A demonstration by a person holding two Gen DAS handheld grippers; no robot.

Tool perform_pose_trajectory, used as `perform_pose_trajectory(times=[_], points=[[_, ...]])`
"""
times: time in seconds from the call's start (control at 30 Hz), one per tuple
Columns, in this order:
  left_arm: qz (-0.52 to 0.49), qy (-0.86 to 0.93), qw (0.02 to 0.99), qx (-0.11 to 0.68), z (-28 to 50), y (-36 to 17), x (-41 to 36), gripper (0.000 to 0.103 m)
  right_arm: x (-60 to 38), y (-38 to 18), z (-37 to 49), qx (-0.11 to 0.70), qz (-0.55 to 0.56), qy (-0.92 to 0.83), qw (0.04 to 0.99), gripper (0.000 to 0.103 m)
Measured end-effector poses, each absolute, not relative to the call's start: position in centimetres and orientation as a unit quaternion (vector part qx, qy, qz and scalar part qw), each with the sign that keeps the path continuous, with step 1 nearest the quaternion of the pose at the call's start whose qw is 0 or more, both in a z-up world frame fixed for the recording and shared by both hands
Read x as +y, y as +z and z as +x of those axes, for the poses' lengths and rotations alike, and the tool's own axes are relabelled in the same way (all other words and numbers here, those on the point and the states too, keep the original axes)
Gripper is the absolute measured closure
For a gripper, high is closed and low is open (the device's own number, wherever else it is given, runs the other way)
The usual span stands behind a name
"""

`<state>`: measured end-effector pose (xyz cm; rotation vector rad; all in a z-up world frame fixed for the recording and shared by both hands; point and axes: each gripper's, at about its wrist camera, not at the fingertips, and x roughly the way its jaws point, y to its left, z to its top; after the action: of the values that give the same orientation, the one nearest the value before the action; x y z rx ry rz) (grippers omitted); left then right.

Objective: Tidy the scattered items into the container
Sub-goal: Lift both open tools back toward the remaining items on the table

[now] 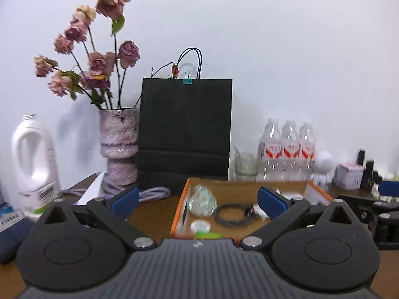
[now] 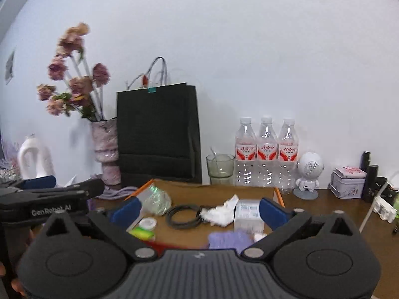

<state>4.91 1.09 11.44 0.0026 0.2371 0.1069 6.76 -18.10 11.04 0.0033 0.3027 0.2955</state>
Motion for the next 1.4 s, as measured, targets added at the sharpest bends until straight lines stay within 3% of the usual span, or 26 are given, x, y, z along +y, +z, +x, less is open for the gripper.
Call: perform_pose_trajectory(times=[0.47, 0.6, 0.8, 1.03, 1.4], points=[[-0.018, 0.037, 0.981, 0.191, -9.2, 5.3, -2.0, 0.000, -20.5, 3.4, -7.4, 0.194, 0.024, 0.163, 0.967, 0.000], [-0.013, 0.036, 0.979, 0.198, -9.6, 4.9, -2.1, 0.000, -22.0, 3.3, -9.0, 0.191, 0.007, 0.176, 0.966, 0.000], [-0.017, 0.044, 0.978, 0.205, -8.7, 5.0, -2.2, 0.000, -30.8, 4.9, -9.2, 0.154, -0.122, 0.139, 0.971, 0.000], [-0.012, 0.053, 0.975, 0.216, -7.9, 4.9, -3.7, 0.000, -40.2, 3.7, -5.9, 0.205, -0.094, 0.139, 0.964, 0.000], [-0.009, 0.062, 0.973, 0.222, -7.0, 4.6, -3.6, 0.000, -37.3, 2.5, -6.6, 0.232, -0.097, 0.177, 0.951, 0.000]])
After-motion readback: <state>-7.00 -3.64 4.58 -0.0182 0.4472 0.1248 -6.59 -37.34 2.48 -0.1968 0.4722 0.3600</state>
